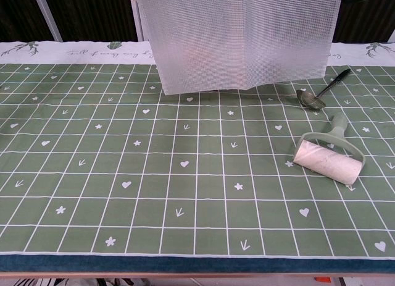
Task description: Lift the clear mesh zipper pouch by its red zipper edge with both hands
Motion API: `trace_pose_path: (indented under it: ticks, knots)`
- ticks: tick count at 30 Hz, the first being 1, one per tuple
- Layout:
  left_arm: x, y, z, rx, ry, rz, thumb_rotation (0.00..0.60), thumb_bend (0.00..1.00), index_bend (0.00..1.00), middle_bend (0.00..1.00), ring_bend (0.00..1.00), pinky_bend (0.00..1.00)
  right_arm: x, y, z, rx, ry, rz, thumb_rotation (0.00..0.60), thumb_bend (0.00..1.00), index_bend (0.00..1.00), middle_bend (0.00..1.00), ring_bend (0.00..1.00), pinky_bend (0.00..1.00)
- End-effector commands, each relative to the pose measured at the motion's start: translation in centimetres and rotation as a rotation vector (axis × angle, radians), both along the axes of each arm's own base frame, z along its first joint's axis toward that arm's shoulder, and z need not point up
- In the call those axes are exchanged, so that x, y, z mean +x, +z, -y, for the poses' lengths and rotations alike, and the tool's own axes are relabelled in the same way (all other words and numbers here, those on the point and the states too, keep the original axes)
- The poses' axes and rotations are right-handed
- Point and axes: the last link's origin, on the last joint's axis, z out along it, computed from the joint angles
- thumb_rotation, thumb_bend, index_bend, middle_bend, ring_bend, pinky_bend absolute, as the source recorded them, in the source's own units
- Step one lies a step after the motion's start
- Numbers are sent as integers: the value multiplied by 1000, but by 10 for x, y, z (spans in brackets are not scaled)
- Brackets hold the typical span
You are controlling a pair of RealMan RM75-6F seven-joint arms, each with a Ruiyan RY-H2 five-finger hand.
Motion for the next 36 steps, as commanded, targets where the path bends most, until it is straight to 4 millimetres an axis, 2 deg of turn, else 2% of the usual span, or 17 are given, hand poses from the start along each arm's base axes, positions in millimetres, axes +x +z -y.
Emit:
trace_pose_path:
  ticks: [1,3,6,8,9,11,12,16,21,27,36]
  knots:
    - [-1,0,1,-9,6,4,600,342,589,155,0,0,0,-1,-2,10,8,-7,600,620,609,206,0,191]
    - [-2,-1,3,-19,10,1,600,274,536,138,0,0,0,-2,-4,26,24,-15,600,577,515,161,0,191]
    - [-3,-3,6,-41,24,6,600,157,400,97,0,0,1,-7,-9,75,68,-44,600,402,206,44,0,191]
    - [-4,-2,8,-50,36,11,600,80,264,68,0,0,0,-7,-12,109,97,-79,600,309,47,3,0,191]
    - [-4,-1,8,-53,40,14,600,65,224,63,0,0,0,-6,-13,121,114,-111,600,270,6,0,0,191]
    - [-5,1,10,-51,45,20,600,46,147,54,0,0,-2,-5,-13,126,133,-167,600,232,0,0,0,191]
    - [-6,2,11,-51,47,26,600,46,141,54,0,0,-3,-5,-14,126,143,-195,600,222,0,0,0,191]
    - [-13,8,20,-57,55,70,600,46,140,53,0,0,-8,-6,-23,123,205,-344,600,215,0,0,0,191]
    - [-29,15,43,-77,64,124,600,46,152,53,0,0,-25,-8,-37,132,247,-495,600,214,0,0,0,191]
    - [-63,22,77,-105,89,155,600,46,155,52,0,0,-58,-7,-59,118,267,-664,600,207,0,0,0,191]
    - [-122,38,136,-137,142,158,600,44,147,44,0,0,-101,-3,-114,161,356,-855,600,195,0,0,0,191]
